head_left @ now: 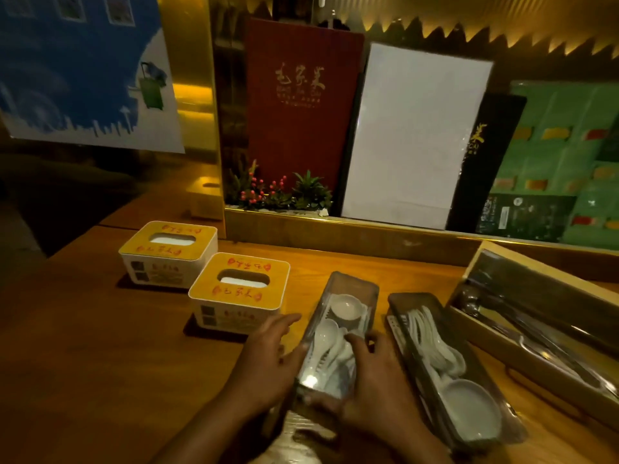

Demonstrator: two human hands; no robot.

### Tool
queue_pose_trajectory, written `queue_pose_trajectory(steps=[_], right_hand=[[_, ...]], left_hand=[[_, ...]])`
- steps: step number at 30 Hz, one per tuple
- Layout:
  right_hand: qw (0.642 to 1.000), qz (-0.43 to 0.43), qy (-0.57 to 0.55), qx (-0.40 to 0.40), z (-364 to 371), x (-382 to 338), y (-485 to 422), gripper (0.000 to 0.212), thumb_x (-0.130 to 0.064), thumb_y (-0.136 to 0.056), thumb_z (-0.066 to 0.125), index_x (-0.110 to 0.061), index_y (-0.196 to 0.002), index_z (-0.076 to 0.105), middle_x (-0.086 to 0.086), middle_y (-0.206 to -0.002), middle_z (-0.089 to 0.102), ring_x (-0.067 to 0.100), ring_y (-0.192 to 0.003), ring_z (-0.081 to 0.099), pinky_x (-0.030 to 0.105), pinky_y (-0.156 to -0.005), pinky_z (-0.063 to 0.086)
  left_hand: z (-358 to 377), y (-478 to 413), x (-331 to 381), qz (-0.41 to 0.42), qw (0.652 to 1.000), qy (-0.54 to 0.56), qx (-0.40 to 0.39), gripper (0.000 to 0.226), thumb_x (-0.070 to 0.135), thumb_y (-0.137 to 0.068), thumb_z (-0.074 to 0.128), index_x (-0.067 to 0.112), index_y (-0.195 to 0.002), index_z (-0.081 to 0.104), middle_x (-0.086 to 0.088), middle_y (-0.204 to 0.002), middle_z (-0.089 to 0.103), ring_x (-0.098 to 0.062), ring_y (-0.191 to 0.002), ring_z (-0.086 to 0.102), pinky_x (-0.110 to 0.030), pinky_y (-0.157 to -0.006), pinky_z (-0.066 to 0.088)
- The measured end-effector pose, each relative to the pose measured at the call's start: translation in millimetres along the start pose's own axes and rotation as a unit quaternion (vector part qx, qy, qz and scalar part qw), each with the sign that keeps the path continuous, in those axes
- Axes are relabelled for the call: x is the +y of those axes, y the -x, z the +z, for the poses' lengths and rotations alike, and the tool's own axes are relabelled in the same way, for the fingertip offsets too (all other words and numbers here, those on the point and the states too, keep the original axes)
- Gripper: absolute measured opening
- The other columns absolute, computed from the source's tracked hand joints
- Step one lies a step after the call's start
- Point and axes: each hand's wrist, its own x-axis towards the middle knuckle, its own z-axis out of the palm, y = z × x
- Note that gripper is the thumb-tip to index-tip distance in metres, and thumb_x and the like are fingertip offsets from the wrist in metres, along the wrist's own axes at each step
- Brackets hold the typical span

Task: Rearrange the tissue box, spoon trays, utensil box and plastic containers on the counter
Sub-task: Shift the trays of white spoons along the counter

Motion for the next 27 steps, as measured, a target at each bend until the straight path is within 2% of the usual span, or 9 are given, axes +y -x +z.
queue_pose_trajectory(steps=[3,7,11,13,16,21,23,25,27], right_hand=[[1.0,-0.018,-0.017,-0.015,2.3,12.3,0.9,0.12,-0.101,-0.045,0.051,-0.027,-0.14,0.049,0.004,-0.149,0.033,0.025,-0.132,0.043,0.034,-0.103,0.041],[0.997,-0.031,-0.02,-0.063,0.2,24.3,-7.1,0.123,-0.103,-0.046,0.043,-0.034,-0.147,0.041,0.0,-0.161,0.015,0.023,-0.144,0.028,0.037,-0.113,0.036],[0.996,-0.015,-0.039,-0.08,0.1,24.4,-8.4,0.111,-0.092,-0.05,0.053,-0.042,-0.147,0.037,-0.006,-0.164,-0.005,0.02,-0.15,0.011,0.035,-0.117,0.027],[0.995,-0.006,-0.05,-0.087,1.0,24.0,-7.5,0.097,-0.079,-0.063,0.067,-0.043,-0.148,0.036,-0.007,-0.164,-0.008,0.019,-0.15,0.01,0.033,-0.117,0.024],[0.994,-0.022,-0.057,-0.091,2.2,26.5,-9.1,0.082,-0.059,-0.08,0.07,-0.042,-0.15,0.03,-0.012,-0.163,-0.005,0.014,-0.147,0.02,0.022,-0.113,0.025],[0.993,-0.018,-0.054,-0.101,9.1,30.7,-12.7,0.079,-0.05,-0.09,0.065,-0.046,-0.151,0.016,-0.025,-0.151,-0.021,0.0,-0.14,0.019,-0.008,-0.09,0.011],[0.994,-0.011,-0.045,-0.102,11.3,31.9,-13.1,0.077,-0.049,-0.092,0.062,-0.047,-0.152,0.014,-0.018,-0.158,-0.023,0.005,-0.143,0.022,0.0,-0.098,0.02],[0.993,-0.003,-0.047,-0.106,12.4,31.5,-13.6,0.077,-0.046,-0.093,0.062,-0.046,-0.153,0.014,-0.011,-0.162,-0.022,0.013,-0.147,0.024,0.018,-0.108,0.03],[0.992,0.004,-0.041,-0.115,11.0,29.8,-13.1,0.078,-0.041,-0.094,0.062,-0.044,-0.154,0.012,-0.008,-0.163,-0.022,0.017,-0.148,0.022,0.026,-0.109,0.034]], left_hand=[[9.9,4.2,2.7,-0.041,0.998,0.022,-0.046,0.045,0.035,-0.091,0.067,0.053,-0.129,0.05,0.023,-0.136,0.046,0.002,-0.116,0.053,-0.03,-0.096,0.052],[14.2,7.4,-1.3,-0.119,0.988,0.09,-0.05,0.053,0.031,-0.089,0.071,0.053,-0.132,0.05,0.019,-0.131,0.054,-0.006,-0.117,0.056,-0.036,-0.09,0.058],[18.0,4.7,-1.8,-0.145,0.977,0.147,-0.06,0.07,0.025,-0.089,0.071,0.047,-0.146,0.036,0.02,-0.136,0.042,-0.004,-0.122,0.046,-0.019,-0.076,0.056],[20.9,1.6,0.2,-0.142,0.972,0.171,-0.078,0.067,0.02,-0.091,0.069,0.047,-0.143,0.037,0.026,-0.135,0.044,0.0,-0.121,0.049,-0.02,-0.08,0.055],[27.0,-2.9,1.4,-0.135,0.972,0.171,-0.09,0.058,0.017,-0.093,0.066,0.045,-0.138,0.044,0.021,-0.129,0.061,-0.003,-0.115,0.061,-0.032,-0.093,0.056],[34.7,-7.6,-1.4,-0.136,0.978,0.146,-0.065,0.062,0.019,-0.093,0.066,0.039,-0.145,0.04,0.012,-0.134,0.061,-0.003,-0.117,0.06,-0.033,-0.099,0.053],[37.6,-6.9,0.1,-0.124,0.982,0.128,-0.059,0.062,0.019,-0.093,0.065,0.036,-0.147,0.039,0.016,-0.131,0.059,-0.003,-0.117,0.058,-0.031,-0.1,0.051],[39.3,-6.3,1.4,-0.115,0.985,0.115,-0.051,0.061,0.02,-0.095,0.063,0.038,-0.146,0.037,0.019,-0.127,0.057,-0.002,-0.116,0.057,-0.027,-0.097,0.05],[41.9,-6.0,-1.7,-0.108,0.988,0.103,-0.049,0.057,0.026,-0.096,0.061,0.042,-0.146,0.039,0.019,-0.131,0.059,-0.003,-0.117,0.058,-0.031,-0.097,0.052]])
